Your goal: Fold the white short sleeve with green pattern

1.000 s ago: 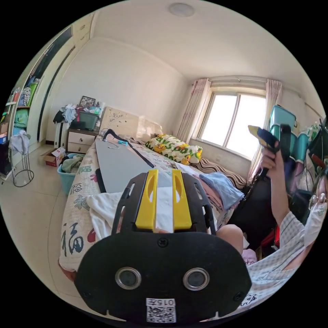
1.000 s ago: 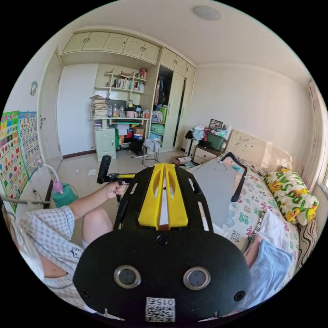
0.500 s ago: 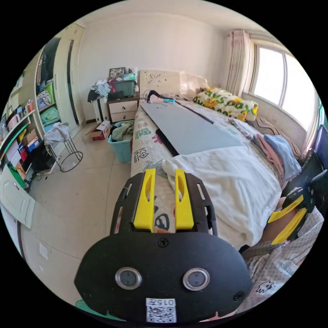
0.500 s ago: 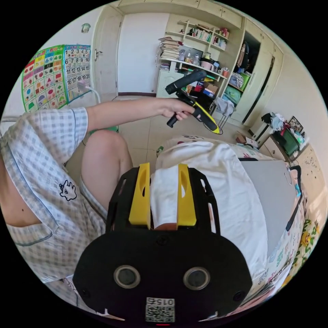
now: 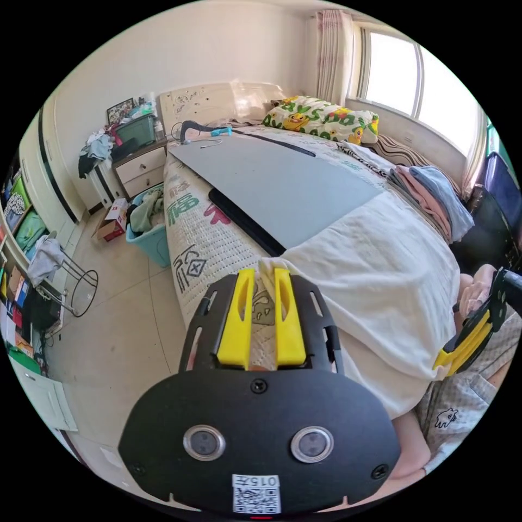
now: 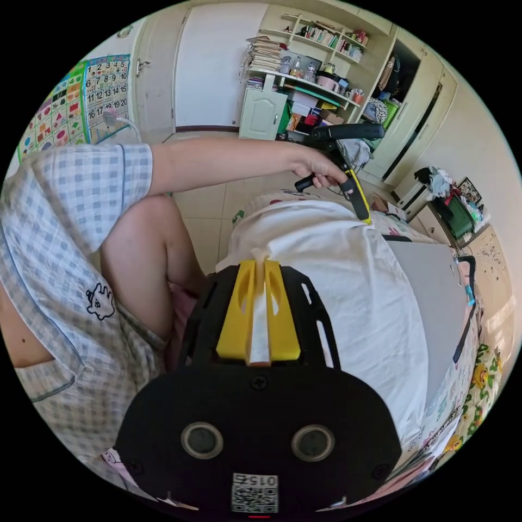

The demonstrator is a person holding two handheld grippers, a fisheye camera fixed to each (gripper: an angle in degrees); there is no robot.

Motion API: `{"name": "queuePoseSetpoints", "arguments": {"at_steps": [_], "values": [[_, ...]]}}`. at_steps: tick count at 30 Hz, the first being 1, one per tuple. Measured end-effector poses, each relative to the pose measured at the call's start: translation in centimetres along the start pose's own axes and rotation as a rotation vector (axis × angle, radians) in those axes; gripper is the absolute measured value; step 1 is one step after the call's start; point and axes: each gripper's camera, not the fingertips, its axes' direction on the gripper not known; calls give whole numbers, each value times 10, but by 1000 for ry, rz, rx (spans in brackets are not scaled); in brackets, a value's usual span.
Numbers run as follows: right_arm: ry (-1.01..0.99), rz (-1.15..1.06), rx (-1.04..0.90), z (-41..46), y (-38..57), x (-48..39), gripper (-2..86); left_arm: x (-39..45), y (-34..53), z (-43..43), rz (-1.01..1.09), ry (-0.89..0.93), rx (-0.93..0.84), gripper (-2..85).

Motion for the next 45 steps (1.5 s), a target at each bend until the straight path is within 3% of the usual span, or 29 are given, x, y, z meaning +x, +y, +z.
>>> {"name": "queuePoseSetpoints", "arguments": {"at_steps": [5, 12, 17, 20, 24, 25, 29, 35, 40, 45], "values": [[-68, 17, 47, -21, 4, 18, 21, -10, 15, -37, -65, -18, 132, 14], [-146, 82, 20, -21, -15, 41, 71, -24, 50, -40, -125, 45, 72, 46], [33, 109, 71, -55, -50, 79, 90, -27, 83, -97, -177, 132, 103, 73], [74, 136, 18, -49, -95, 124, 93, 10, 126, -119, -153, 160, 52, 84], [38, 212, -64, 0, -171, 185, 116, 78, 238, -118, -168, 179, 147, 86], [26, 230, -78, 8, -181, 192, 121, 87, 267, -122, -205, 146, 244, 86], [10, 264, -168, 55, -237, 221, 138, 89, 322, -122, -342, 228, 320, 85], [39, 306, -314, 92, -262, 246, 80, 99, 335, -101, -313, 280, 307, 82], [41, 296, -308, 88, -269, 252, 27, 85, 360, -103, -319, 411, 394, 9], [166, 273, -266, 72, -284, 244, 8, 83, 380, -126, -361, 360, 485, -2]]}}
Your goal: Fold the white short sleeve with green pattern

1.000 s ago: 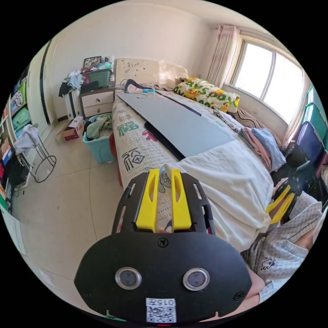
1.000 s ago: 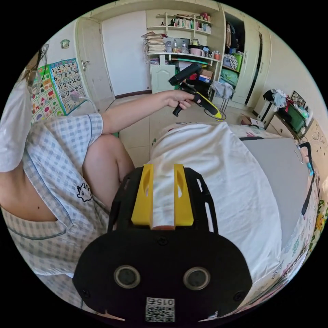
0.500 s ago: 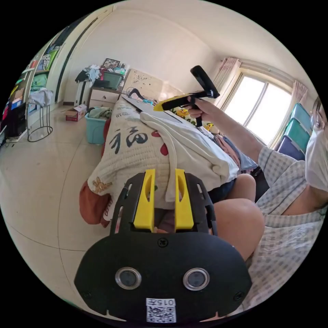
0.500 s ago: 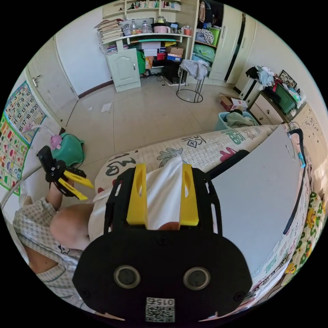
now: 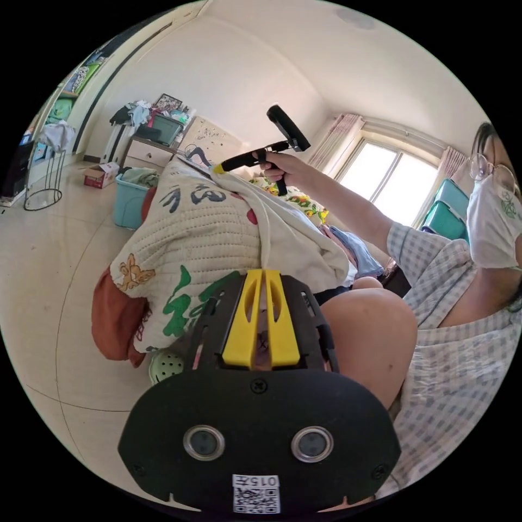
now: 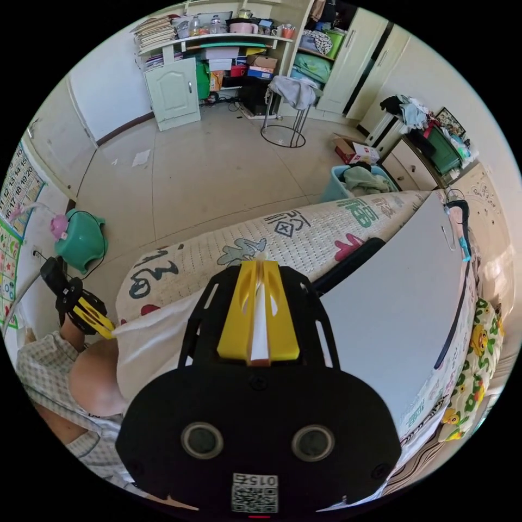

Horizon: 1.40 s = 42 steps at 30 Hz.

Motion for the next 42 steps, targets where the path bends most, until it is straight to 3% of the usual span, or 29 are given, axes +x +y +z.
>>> {"name": "queuePoseSetpoints", "arguments": {"at_steps": [4, 11, 16, 21, 26, 32, 36, 42], "values": [[86, 8, 40, -16, -3, -1, 6, 7, 8, -35, -25, -21, 75, -3], [18, 72, -41, 6, -1, -4, 38, -3, 10, -17, -95, 14, 79, -4], [-80, 84, 94, -45, 28, 14, 85, 5, -1, -27, -115, -52, 83, -7], [-155, 49, 326, -152, 142, 33, 81, 25, -30, -50, -93, -148, 121, -5], [-109, 129, 415, -214, 307, 56, 79, 73, -112, -24, 82, -197, 66, 10], [21, 467, 555, -252, 535, 80, 77, 173, -251, 97, 413, -119, -118, 53], [96, 754, 680, -249, 669, 81, 90, 253, -345, 228, 604, -56, -263, 71], [-97, 838, 680, -210, 760, 90, 110, 332, -449, 444, 591, 55, -428, 85]]}}
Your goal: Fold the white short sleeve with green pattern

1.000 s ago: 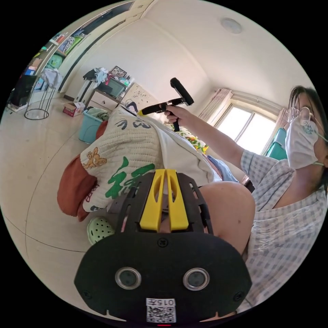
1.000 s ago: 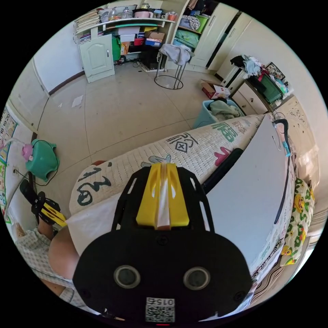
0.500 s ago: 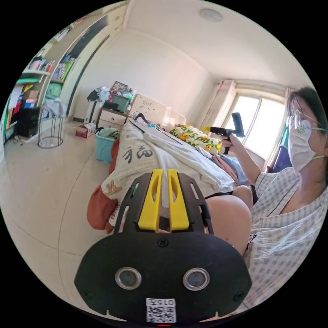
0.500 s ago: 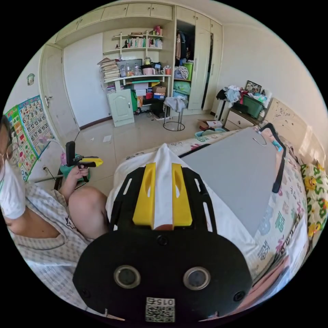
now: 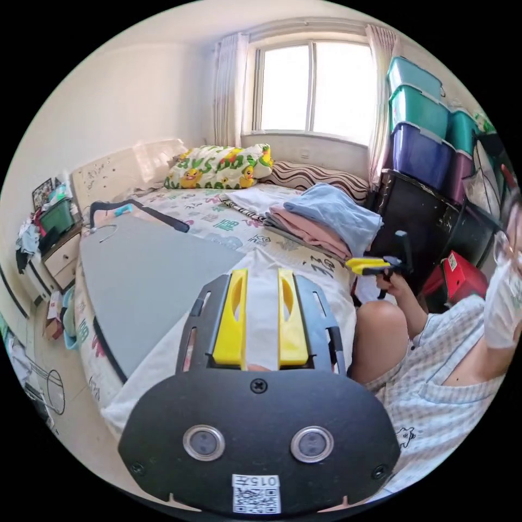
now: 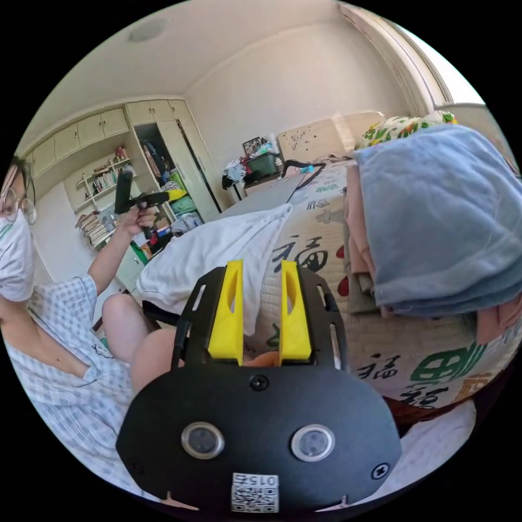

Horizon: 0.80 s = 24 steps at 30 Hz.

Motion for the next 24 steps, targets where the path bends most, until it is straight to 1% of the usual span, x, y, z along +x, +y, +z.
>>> {"name": "queuePoseSetpoints", "arguments": {"at_steps": [1, 2, 3, 4, 5, 7, 9, 10, 11, 16, 18, 20, 22, 24], "values": [[-26, 3, -19, 2, 3, 5, 113, -4, -33, 36, -5, 20, -50, 87], [-76, 2, -59, 5, 8, 13, 119, -4, -49, 55, -1, 18, -83, 89], [-117, -9, -91, 6, 13, 19, 127, -4, -77, 92, 18, -1, -150, 90], [-131, -11, -81, 4, 15, 21, 131, -4, -100, 127, 36, -19, -220, 91], [-154, -3, -46, -3, 20, 28, 132, -4, -110, 144, 41, -21, -253, 91], [-215, 12, -53, -11, 23, 39, 131, -2, -140, 205, 61, 16, -365, 89], [-316, 18, -56, -23, 28, 49, 124, 0, -156, 237, 65, 14, -386, 87], [-329, 13, -54, -26, 29, 50, 122, 0, -164, 255, 73, -2, -405, 87], [-336, 4, -66, -29, 32, 53, 118, 0, -168, 264, 76, -13, -417, 87], [-343, 27, -107, -27, 34, 75, 106, -24, -181, 329, 36, -168, -595, 107], [-392, 20, -107, -25, 36, 81, 91, -32, -178, 341, 28, -157, -627, 92], [-425, 1, -106, -26, 36, 83, 71, -37, -174, 350, 26, -96, -654, 67], [-438, -19, -109, -27, 36, 83, 26, -38, -171, 355, 43, -111, -658, 44], [-405, -29, -88, -32, 36, 85, 14, -38, -170, 357, 51, -130, -655, 28]]}}
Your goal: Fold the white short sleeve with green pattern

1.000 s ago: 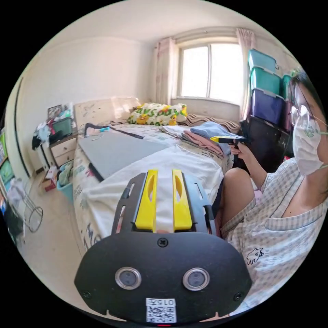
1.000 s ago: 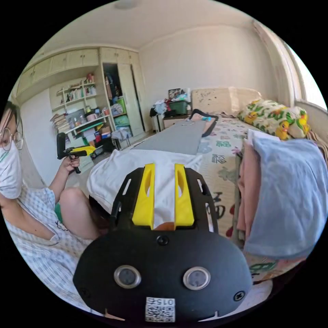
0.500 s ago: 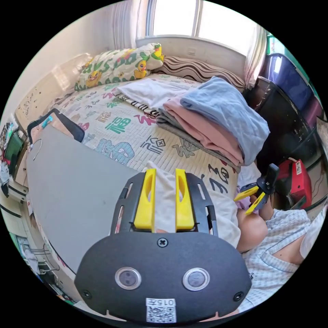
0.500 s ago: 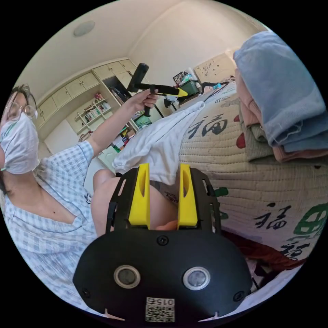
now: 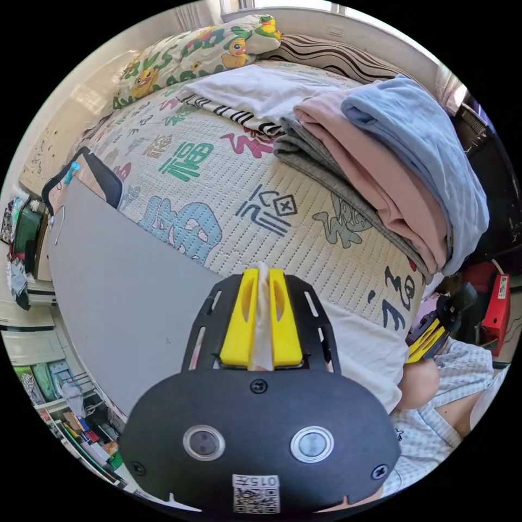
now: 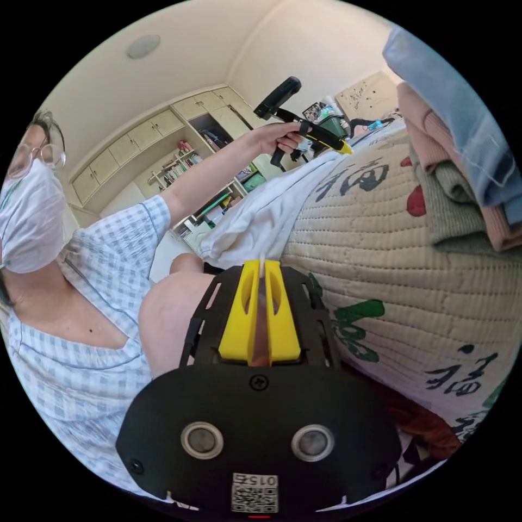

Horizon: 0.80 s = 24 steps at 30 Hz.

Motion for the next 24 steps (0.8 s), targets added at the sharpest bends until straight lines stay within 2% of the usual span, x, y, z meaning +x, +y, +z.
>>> {"name": "queuePoseSetpoints", "arguments": {"at_steps": [4, 7, 9, 15, 19, 24], "values": [[47, 29, 154, -36, 6, 6, 5, 1, 0, -7, -18, -81, 72, 13], [161, 5, 264, -75, 5, 0, 2, -3, 1, -19, -58, -155, 172, 10], [274, -42, 316, -97, -2, -14, 1, -7, 4, -31, -81, -117, 267, 9], [447, -96, 421, -131, -12, -50, 2, -20, 29, -42, -118, 24, 510, 8], [422, -162, 410, -127, -21, -79, 2, -53, 82, -29, -136, 165, 615, 7], [223, -355, 259, -74, -56, -138, 2, -109, 190, -25, -165, 336, 742, 6]]}}
